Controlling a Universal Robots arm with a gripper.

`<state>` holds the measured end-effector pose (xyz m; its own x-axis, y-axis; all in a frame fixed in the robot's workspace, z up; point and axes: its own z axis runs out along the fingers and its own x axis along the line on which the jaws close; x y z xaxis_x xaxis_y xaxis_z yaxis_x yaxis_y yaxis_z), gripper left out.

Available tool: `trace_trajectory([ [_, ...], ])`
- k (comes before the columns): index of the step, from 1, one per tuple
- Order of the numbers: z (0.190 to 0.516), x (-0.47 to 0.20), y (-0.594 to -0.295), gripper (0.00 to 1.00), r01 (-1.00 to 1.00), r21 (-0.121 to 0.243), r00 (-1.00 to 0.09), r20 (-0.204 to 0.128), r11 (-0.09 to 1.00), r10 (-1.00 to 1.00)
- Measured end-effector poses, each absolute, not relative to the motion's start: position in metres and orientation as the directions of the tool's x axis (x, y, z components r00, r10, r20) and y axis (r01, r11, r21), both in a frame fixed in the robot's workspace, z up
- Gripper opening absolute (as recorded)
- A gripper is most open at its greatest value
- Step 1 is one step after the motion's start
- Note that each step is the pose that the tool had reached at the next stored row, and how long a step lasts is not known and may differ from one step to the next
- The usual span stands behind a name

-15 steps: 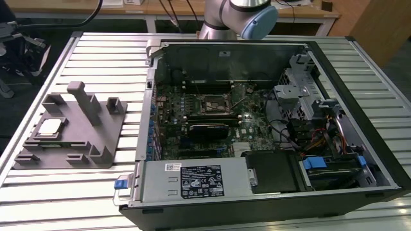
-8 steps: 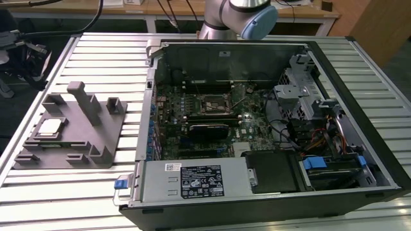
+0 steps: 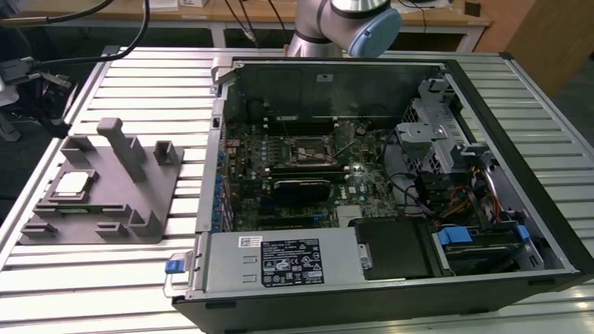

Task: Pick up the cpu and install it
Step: 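Reach for the cpu, then pick up the cpu and move it towards the insertion slot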

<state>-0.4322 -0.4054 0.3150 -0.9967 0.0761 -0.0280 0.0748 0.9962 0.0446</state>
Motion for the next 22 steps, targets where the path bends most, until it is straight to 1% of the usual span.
trace_trajectory([
  [15,0.311,-0.432,-0.405,0.11,0.075,0.045,-0.997,-0.028,0.996,0.076],
  [22,0.302,-0.434,-0.405,0.11,0.075,0.045,-0.997,-0.028,0.996,0.076],
])
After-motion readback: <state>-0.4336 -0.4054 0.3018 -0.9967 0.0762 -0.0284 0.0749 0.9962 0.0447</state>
